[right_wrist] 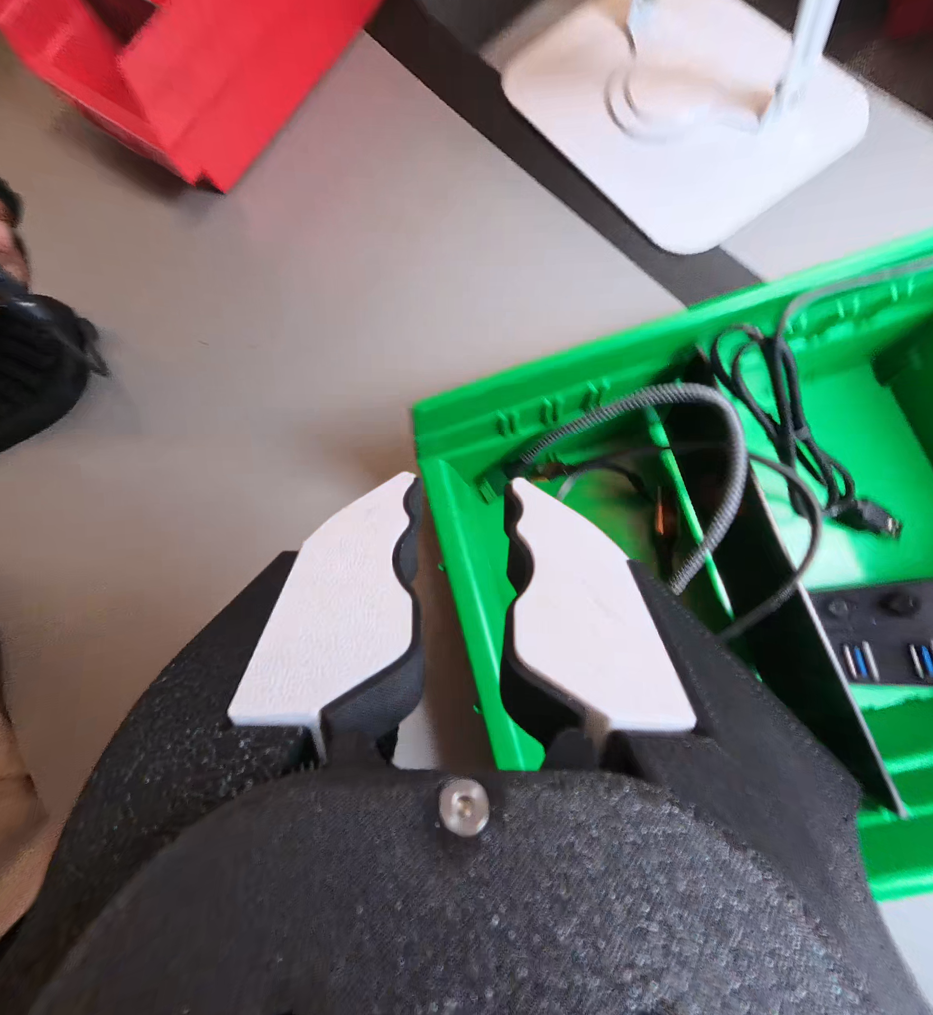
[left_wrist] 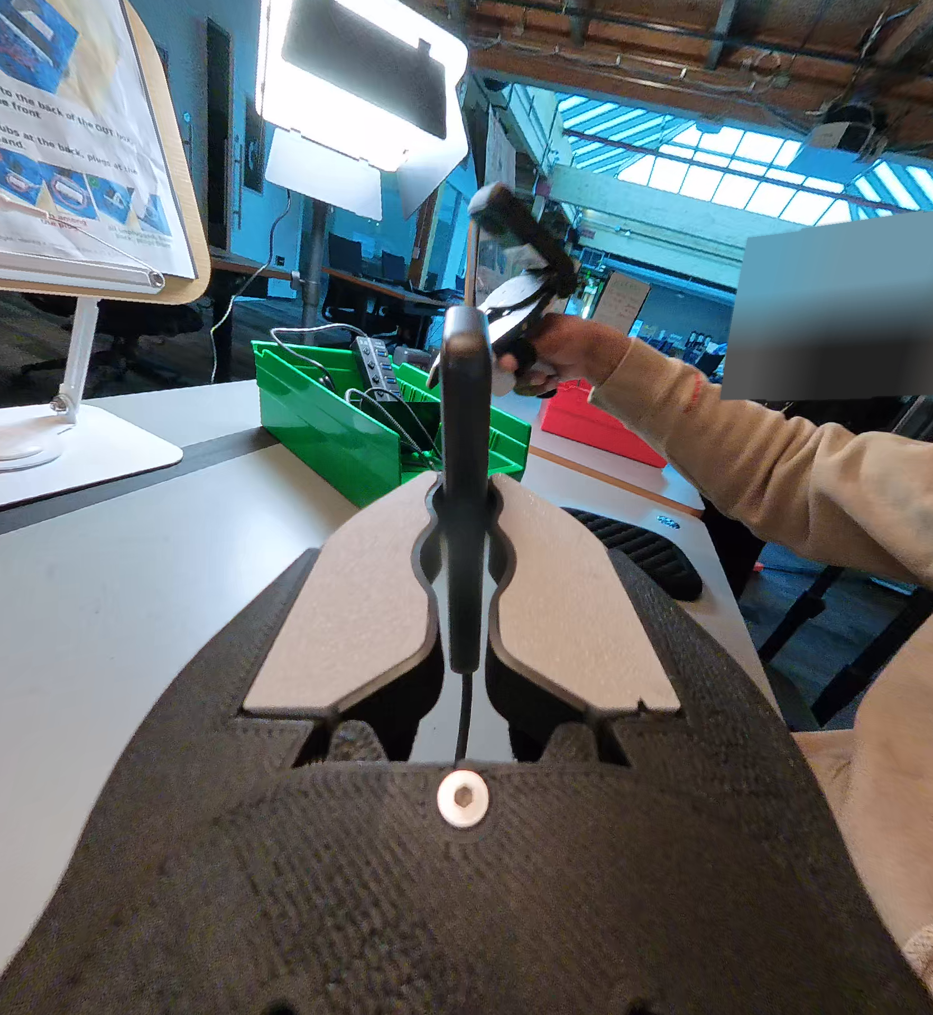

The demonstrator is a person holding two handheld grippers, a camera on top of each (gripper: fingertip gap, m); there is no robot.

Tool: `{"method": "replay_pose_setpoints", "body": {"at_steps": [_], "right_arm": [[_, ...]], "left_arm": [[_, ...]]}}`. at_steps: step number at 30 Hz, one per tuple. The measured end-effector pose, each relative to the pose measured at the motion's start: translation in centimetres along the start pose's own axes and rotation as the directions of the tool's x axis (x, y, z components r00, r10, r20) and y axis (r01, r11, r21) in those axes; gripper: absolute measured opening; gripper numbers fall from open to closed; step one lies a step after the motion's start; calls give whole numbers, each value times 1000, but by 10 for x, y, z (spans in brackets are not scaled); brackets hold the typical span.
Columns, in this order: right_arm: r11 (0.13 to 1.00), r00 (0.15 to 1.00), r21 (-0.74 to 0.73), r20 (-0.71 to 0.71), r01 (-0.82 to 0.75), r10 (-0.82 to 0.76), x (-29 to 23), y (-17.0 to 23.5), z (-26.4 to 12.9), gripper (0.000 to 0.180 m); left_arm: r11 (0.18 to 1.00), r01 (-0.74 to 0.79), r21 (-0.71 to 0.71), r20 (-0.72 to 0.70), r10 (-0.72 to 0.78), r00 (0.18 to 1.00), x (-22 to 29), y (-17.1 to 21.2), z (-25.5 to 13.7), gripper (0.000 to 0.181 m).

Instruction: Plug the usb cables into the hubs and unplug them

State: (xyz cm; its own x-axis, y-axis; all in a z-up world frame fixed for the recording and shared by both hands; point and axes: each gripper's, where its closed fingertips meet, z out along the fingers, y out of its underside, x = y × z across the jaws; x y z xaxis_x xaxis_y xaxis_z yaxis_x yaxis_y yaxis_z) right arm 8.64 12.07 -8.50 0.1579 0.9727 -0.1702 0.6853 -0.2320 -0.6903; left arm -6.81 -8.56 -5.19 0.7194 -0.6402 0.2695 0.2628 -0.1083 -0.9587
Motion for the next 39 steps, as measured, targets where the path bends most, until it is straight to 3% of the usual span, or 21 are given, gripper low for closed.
{"method": "replay_pose_setpoints", "body": {"at_steps": [5,10,14,16,18,22,26,32,39], "right_arm": [[949,947,187,150,254,-284,-104,-29,7,28],[852,817,228,251,471,-519,-197,-32,24,30],[794,737,209,296,571,-608,-241,-31,39,33],[768,705,178,312,616,-637,-251,-26,47,14],[731,673,166,298,662,-677,-256,-27,46,12],[743,706,187,233,642,-669,-243,-55,5,12],[767,772,167,46,619,-634,-197,-91,-51,12],[857,859,122,-192,500,-474,-109,-121,-125,11],[949,903,114,-358,294,-237,3,-114,-155,12]], "left_arm": [[993,-54,-104,-25,52,998,12,17,11,12],[957,-184,-222,-83,170,982,35,38,24,12],[919,-277,-281,-135,247,959,55,53,32,12],[904,-307,-296,-157,271,950,61,59,34,12],[905,-326,-272,-151,295,944,63,57,34,13],[944,-302,-135,-72,295,953,58,18,21,55],[952,-297,-67,41,300,953,39,-6,2,58],[967,-231,-108,123,243,962,13,8,-11,61],[968,-202,-146,167,225,960,3,22,-14,64]]}}
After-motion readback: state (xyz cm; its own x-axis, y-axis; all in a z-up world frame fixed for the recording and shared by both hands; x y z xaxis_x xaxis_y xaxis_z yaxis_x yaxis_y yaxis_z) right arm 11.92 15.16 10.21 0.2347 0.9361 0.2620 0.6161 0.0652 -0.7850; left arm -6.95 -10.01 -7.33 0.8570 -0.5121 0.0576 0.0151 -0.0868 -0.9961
